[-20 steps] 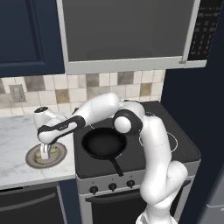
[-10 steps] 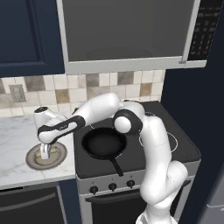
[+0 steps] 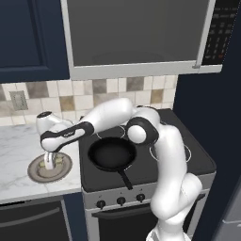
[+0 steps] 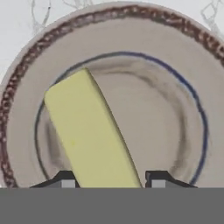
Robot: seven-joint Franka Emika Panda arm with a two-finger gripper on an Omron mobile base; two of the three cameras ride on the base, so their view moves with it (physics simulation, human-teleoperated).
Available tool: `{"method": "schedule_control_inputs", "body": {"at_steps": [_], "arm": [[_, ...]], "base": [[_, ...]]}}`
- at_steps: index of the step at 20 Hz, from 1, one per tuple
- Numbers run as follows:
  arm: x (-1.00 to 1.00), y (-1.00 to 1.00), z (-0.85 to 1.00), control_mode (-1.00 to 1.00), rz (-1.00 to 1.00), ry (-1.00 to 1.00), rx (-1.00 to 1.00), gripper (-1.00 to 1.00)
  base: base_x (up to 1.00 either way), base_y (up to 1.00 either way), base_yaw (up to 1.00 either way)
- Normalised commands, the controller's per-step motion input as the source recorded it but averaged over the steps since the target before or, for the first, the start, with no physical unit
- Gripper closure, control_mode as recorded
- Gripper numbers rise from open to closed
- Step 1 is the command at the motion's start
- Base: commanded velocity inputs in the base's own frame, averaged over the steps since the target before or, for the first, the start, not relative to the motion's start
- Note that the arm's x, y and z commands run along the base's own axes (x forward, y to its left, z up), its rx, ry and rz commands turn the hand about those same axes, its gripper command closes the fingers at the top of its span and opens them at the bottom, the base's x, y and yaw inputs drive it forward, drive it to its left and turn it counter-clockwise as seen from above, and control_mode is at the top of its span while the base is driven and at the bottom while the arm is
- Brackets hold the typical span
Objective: Pick up the butter stick and place it in the pan. Then turn on the burner for the pan.
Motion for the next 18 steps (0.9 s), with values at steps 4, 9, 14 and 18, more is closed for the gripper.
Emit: {"method": "schedule_control_inputs", "body": {"at_steps": [4, 9, 14, 18], "arm": [[-0.68, -0.48, 0.37, -1.0, -0.17, -0.04, 0.0, 1.0], [-0.66, -0.64, 0.26, -1.0, -0.19, 0.0, 0.0, 1.0], [-0.49, -0.81, 0.35, -1.0, -0.22, 0.0, 0.03, 1.0], [-0.26, -0.78, 0.44, -1.0, -0.24, 0.0, 0.02, 1.0]], "base": [[0.0, 0.0, 0.0], [0.0, 0.0, 0.0], [0.0, 0.0, 0.0], [0.0, 0.0, 0.0]]}}
